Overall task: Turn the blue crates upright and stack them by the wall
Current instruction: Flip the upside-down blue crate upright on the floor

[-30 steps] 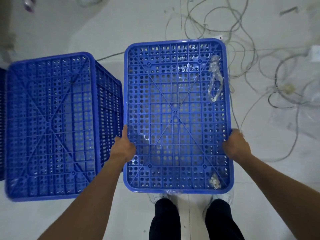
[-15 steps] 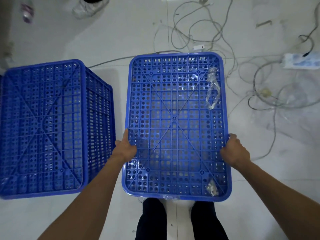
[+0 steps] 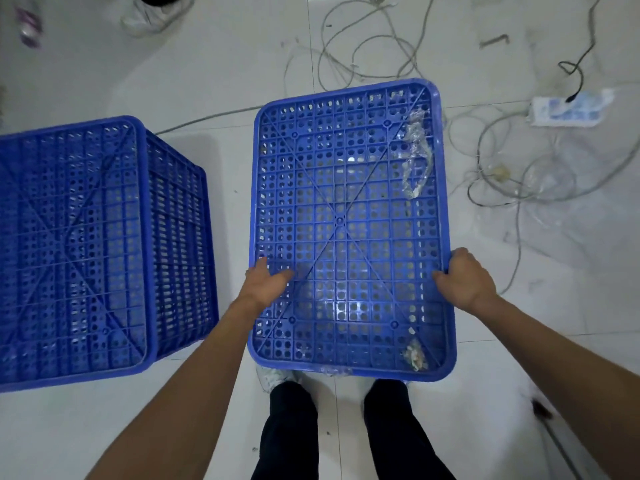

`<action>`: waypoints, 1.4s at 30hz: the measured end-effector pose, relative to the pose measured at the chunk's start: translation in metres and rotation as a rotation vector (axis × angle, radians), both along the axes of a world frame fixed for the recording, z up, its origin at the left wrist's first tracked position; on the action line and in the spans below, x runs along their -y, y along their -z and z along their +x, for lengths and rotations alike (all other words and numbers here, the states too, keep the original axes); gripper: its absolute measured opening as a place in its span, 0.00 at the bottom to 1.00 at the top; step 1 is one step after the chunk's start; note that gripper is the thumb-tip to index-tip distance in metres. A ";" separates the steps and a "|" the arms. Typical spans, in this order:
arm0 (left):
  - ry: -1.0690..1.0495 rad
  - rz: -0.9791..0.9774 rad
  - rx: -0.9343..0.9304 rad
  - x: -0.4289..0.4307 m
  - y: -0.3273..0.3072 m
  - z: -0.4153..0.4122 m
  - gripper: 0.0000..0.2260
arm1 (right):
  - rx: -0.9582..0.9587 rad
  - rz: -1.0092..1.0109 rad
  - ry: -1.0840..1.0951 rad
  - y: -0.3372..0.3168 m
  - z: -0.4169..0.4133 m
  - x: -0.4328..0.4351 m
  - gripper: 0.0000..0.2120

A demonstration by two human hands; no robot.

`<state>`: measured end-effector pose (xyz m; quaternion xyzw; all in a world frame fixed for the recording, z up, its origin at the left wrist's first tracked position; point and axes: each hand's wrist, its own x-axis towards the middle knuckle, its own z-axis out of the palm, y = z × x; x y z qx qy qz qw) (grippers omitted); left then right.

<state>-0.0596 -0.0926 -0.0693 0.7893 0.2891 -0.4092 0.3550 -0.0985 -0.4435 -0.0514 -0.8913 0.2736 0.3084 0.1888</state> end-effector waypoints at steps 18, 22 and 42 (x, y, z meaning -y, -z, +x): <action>0.439 -0.150 0.431 0.068 -0.121 -0.004 0.18 | 0.238 0.233 -0.121 -0.101 0.021 -0.136 0.19; 0.558 0.004 0.462 0.038 -0.124 0.000 0.23 | 0.176 0.442 -0.159 -0.109 0.027 -0.176 0.13; 0.180 0.332 0.513 -0.133 -0.090 -0.001 0.11 | 0.019 0.160 0.031 -0.024 0.041 -0.183 0.40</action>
